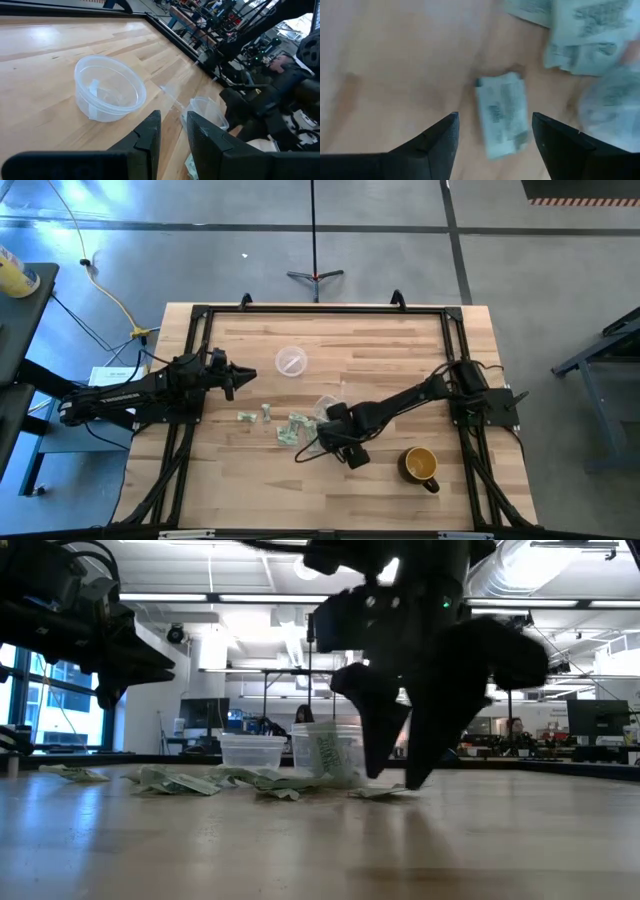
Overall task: Pick and place items into bin
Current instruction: Put the light green stevia packet into the transparent bin, then adjust the transparent bin, then put the light green stevia packet into the transparent bin
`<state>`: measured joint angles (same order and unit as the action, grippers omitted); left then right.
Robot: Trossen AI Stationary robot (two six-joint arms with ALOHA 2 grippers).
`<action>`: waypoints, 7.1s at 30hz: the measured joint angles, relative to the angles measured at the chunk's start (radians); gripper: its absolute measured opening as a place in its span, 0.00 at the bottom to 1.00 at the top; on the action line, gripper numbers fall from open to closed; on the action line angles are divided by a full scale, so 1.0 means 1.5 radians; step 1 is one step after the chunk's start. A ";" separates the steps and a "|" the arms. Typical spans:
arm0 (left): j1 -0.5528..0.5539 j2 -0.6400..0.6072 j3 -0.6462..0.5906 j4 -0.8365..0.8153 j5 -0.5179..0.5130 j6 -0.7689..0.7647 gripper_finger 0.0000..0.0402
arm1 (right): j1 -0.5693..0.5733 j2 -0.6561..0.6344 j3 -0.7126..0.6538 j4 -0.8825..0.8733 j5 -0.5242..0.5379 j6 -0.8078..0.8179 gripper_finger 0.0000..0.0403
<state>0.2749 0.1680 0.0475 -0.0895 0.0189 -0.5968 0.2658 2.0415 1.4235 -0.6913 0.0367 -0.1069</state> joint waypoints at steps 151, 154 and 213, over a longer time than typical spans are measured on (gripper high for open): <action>-0.180 1.101 0.538 0.263 0.174 0.395 0.13 | -0.085 -0.340 -0.314 0.084 0.213 0.489 0.11; -0.178 1.127 0.580 0.237 0.193 0.399 0.09 | -0.081 -0.340 -0.314 0.088 0.194 0.496 0.11; -0.249 1.099 0.615 -0.047 0.071 0.715 0.24 | -0.037 -0.340 -0.314 0.098 0.230 0.462 0.15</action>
<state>-0.0982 1.8172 0.9707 -0.1593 0.1253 0.4752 0.2096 1.5322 0.9524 -0.5442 0.3823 0.5861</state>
